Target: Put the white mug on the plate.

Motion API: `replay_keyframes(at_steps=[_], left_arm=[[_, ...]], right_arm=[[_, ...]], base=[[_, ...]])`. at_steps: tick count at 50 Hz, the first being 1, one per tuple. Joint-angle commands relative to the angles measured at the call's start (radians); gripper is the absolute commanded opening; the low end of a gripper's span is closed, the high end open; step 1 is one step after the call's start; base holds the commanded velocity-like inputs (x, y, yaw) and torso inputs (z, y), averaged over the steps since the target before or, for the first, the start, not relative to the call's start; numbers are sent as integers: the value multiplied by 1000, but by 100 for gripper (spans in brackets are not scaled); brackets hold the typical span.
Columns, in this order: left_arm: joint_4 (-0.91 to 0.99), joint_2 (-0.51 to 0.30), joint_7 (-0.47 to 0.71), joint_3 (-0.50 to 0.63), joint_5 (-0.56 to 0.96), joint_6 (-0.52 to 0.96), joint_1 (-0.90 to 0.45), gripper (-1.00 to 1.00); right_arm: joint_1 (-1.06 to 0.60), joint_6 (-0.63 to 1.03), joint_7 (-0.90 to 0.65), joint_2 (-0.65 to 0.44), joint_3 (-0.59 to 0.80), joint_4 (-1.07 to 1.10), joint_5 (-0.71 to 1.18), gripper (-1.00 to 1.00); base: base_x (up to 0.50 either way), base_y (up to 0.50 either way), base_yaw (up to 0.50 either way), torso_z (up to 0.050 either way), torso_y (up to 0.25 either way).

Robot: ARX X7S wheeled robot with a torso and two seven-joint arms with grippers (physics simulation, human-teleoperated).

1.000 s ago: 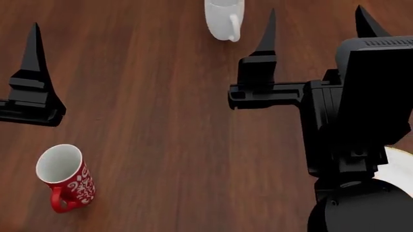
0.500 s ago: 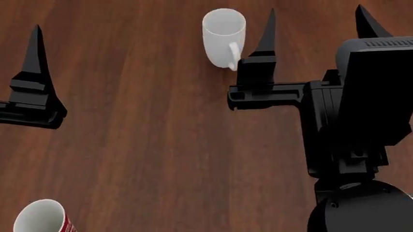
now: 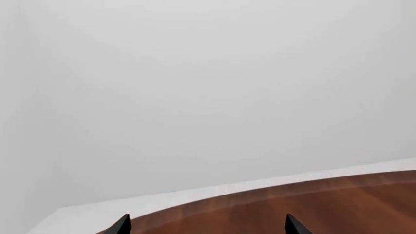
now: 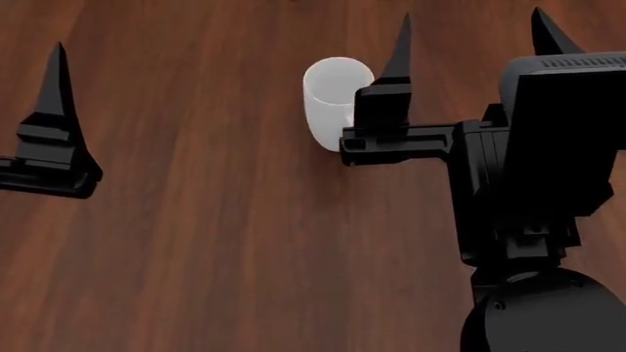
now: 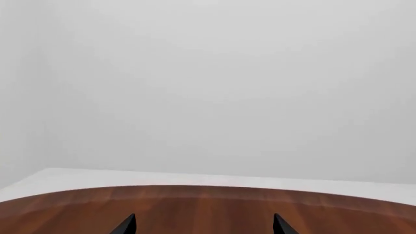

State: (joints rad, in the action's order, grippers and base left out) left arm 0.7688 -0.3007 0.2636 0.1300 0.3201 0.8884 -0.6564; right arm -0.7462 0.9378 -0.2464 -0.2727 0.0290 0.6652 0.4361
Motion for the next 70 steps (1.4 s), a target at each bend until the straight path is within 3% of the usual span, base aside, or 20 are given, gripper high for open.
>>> replay_keyframes(at_steps=[1, 31, 70], left_arm=[[-9, -4, -1, 4, 2, -17, 9, 100], [0, -19, 7, -22, 22, -31, 35, 100], [-67, -25, 5, -16, 21, -100, 57, 100]], right_arm=[[5, -14, -2, -2, 8, -14, -1, 100], [13, -2, -22, -6, 30, -9, 10, 100], [6, 161, -27, -8, 88, -132, 68, 100]], base=[[301, 0, 0, 0, 0], [290, 0, 0, 0, 1], [2, 0, 0, 0, 0]])
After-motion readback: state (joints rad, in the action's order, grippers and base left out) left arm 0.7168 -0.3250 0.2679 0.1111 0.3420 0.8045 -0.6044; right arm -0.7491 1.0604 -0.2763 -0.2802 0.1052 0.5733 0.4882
